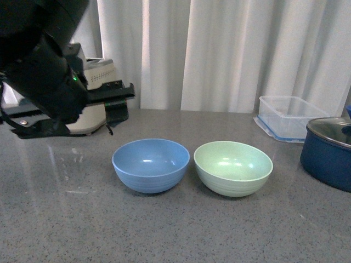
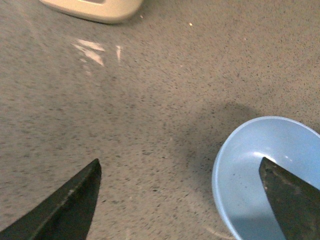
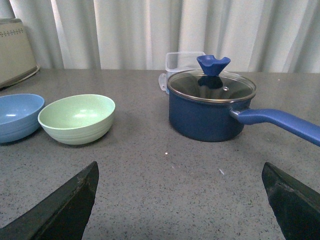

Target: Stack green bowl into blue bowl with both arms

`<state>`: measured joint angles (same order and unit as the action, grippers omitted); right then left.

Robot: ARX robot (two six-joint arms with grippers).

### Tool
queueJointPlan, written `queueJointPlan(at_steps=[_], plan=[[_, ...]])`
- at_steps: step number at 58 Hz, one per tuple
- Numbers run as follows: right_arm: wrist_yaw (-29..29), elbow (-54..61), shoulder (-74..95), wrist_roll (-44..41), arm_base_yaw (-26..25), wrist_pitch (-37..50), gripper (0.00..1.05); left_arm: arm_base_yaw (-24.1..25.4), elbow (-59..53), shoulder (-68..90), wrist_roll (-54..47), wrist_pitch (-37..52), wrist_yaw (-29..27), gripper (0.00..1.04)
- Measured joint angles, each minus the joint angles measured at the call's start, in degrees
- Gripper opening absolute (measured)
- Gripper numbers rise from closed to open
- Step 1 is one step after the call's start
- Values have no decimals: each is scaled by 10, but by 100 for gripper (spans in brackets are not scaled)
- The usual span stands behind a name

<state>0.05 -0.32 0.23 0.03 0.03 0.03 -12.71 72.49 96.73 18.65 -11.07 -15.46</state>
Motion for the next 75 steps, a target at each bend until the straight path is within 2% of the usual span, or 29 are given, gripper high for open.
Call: queueJointPlan(at_steps=[2,15,30,32,33,34,37,40,57,69,71,75], plan=[[0,0,0,0,0,0,95,2,-30,-31,-10,4,-3,99],[0,0,0,0,0,0,95,-25,-246,-233,-53,15,-47,98],[0,0,0,0,0,0,95,-28,-274,-262,-63,26,-46,97],[0,0,0,0,0,0,95,-21,-315,-269,-93,129,-12,90],[0,0,0,0,0,0,95,-16,-353,-277,-114,218,7,85],[0,0,0,0,0,0,95,-15,-365,-280,-120,246,13,83],[0,0,0,0,0,0,95,-1,-451,-305,-152,424,37,69],[0,0,0,0,0,0,95,14,-496,-332,-165,501,47,57],[0,0,0,0,0,0,95,57,-604,-431,-180,522,89,3],[0,0,0,0,0,0,95,81,-647,-497,-182,499,111,4],[0,0,0,0,0,0,95,99,-654,-511,-183,492,141,4],[0,0,0,0,0,0,95,120,-666,-537,-182,478,151,4]])
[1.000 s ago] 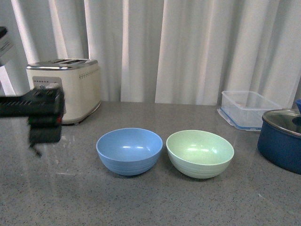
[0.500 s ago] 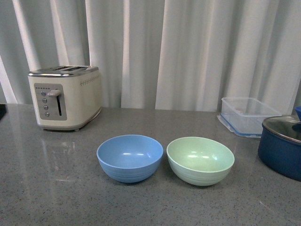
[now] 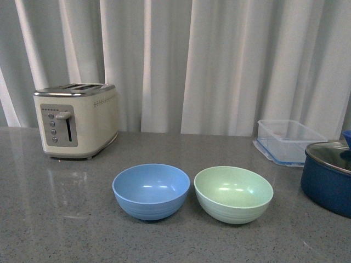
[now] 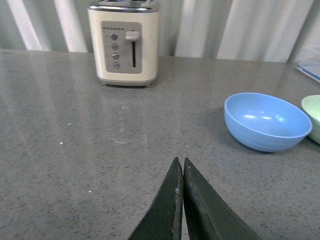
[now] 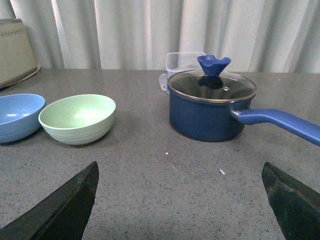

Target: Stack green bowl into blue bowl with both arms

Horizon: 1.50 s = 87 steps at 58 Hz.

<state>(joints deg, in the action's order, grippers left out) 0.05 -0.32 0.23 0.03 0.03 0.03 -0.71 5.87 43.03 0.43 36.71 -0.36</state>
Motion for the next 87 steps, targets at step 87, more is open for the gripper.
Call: queueJointPlan(at_steps=[87], plan=[[0,0,0,0,0,0,95,6,-47,-428,-1,-364,3,4]])
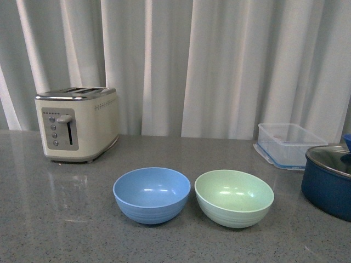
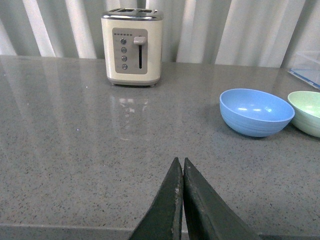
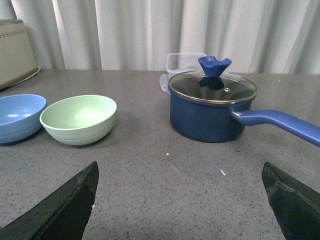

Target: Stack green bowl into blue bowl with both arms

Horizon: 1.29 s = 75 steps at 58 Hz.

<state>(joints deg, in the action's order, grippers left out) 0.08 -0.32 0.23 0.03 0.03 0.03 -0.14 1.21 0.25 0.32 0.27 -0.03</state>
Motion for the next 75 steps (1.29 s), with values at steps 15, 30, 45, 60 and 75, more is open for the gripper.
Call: queueJointPlan(at_steps=[15,30,45,60,75], plan=[[0,0,0,0,0,0,95,0,0,0,0,-2,-1,16],[-20,-212,339,42,28,-403,95,0,0,-1,0,-2,0,60],[7,-407,602,104,94,-358,95,0,0,-1,-1,-2,0,99],[21,-556,768,140,119,-326,95,0,0,-1,-1,-2,0,98],[35,-652,894,153,125,-309,95,0,0,-1,0,-2,0,98]])
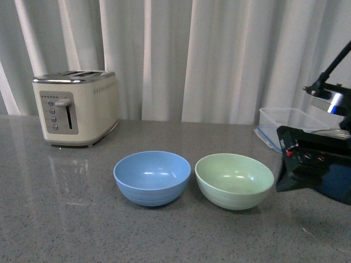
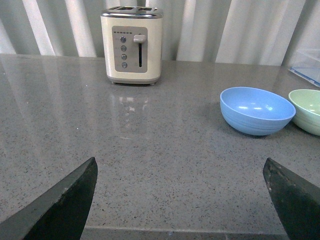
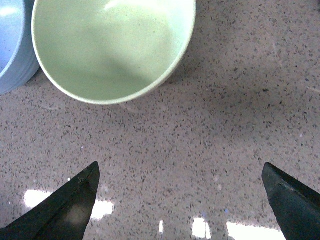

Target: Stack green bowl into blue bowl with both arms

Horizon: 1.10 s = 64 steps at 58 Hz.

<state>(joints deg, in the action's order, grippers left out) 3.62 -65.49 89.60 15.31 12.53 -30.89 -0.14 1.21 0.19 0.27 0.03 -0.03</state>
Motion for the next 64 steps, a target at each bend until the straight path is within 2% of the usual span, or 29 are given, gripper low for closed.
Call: queueJointPlan(at_steps=[18,46,64], plan=[[6,-102,122,-6,-14,8,95,0,0,0,0,0,0,98],[10,-203,222,-19,-16,0,95,0,0,0,0,0,0,98],[13,-222,252,-25,-16,1,95,0,0,0,0,0,0,98]])
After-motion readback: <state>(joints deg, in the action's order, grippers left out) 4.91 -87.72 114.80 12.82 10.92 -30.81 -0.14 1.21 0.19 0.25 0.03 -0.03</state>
